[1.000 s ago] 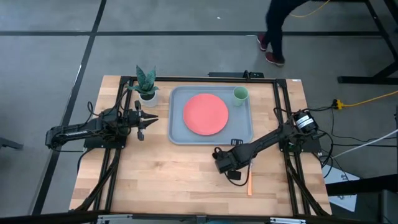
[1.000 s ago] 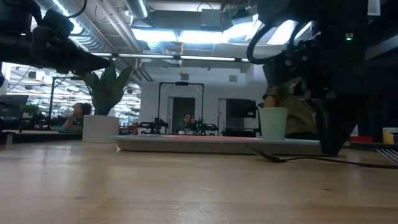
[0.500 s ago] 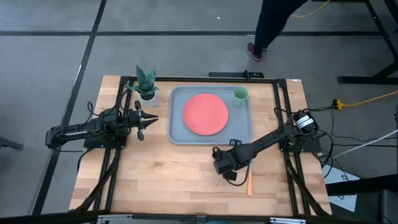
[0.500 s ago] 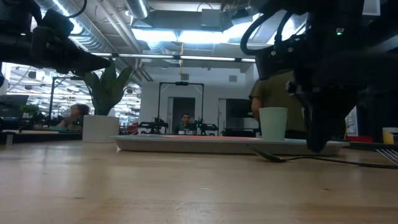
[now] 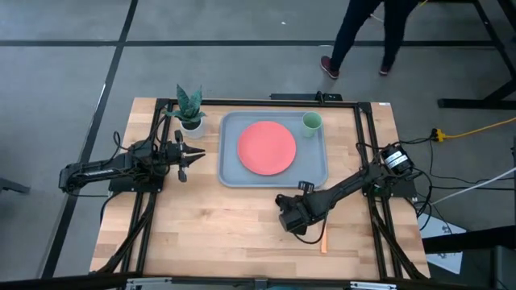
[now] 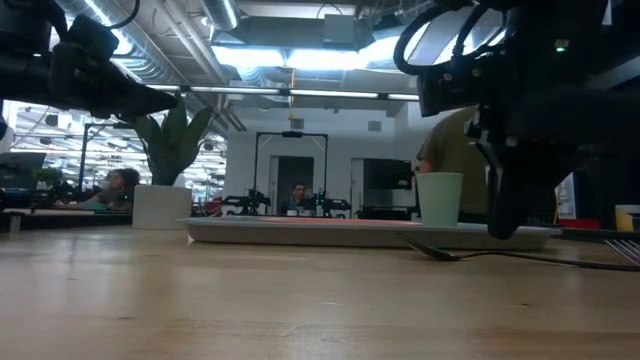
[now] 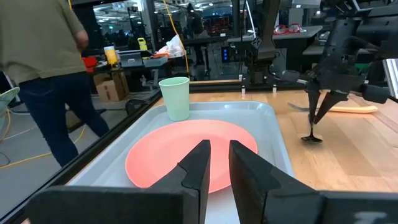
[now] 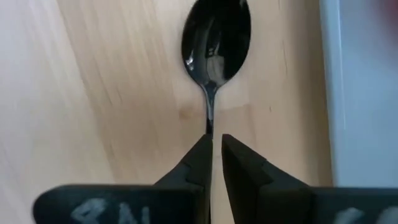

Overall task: Pick and place plate/cup/fork/spoon on tray
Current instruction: Put the black spoon on the blue tray to the right of the pink plate

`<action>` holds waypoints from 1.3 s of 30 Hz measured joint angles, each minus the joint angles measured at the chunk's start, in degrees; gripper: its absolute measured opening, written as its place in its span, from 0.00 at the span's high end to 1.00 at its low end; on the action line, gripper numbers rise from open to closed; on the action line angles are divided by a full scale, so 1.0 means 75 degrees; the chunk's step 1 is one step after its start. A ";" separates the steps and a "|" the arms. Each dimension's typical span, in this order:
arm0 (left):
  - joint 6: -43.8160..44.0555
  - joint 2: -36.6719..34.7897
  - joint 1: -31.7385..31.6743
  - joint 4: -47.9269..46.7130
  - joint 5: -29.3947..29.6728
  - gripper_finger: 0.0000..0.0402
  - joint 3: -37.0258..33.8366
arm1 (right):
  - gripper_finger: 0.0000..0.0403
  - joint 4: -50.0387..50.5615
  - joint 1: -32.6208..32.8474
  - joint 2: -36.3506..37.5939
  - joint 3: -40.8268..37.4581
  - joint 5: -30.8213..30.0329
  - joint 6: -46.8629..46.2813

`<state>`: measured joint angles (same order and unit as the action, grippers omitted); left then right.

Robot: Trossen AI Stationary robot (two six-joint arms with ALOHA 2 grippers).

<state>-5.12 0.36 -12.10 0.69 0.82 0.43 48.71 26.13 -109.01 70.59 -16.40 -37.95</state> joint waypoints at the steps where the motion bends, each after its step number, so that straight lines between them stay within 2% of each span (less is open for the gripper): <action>1: 0.0000 0.0000 0.0000 0.0001 0.0000 0.87 0.0000 | 0.90 -0.0021 -0.0004 0.0000 0.0000 -0.0008 -0.0091; 24: 0.0000 0.0000 0.0003 0.0000 0.0000 0.87 0.0000 | 0.89 0.0208 0.0006 0.0000 0.0000 0.0034 -0.0533; 27: 0.0000 0.0000 0.0003 0.0000 0.0000 0.87 0.0000 | 0.84 0.0378 -0.0012 0.0000 0.0000 0.0064 -0.0709; 30: 0.0000 0.0000 0.0003 0.0000 0.0000 0.87 0.0000 | 0.74 0.0392 -0.0012 0.0000 0.0000 0.0064 -0.0651; 34: 0.0000 0.0000 0.0003 0.0003 0.0000 0.87 0.0000 | 0.63 0.0368 -0.0010 0.0000 0.0000 0.0258 -0.0132; 39: 0.0000 0.0000 0.0003 0.0003 0.0000 0.87 0.0000 | 0.59 0.0355 -0.0006 0.0003 0.0000 0.0405 -0.0070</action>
<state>-5.12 0.36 -12.08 0.71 0.82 0.43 51.37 26.09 -108.99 70.59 -13.37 -38.48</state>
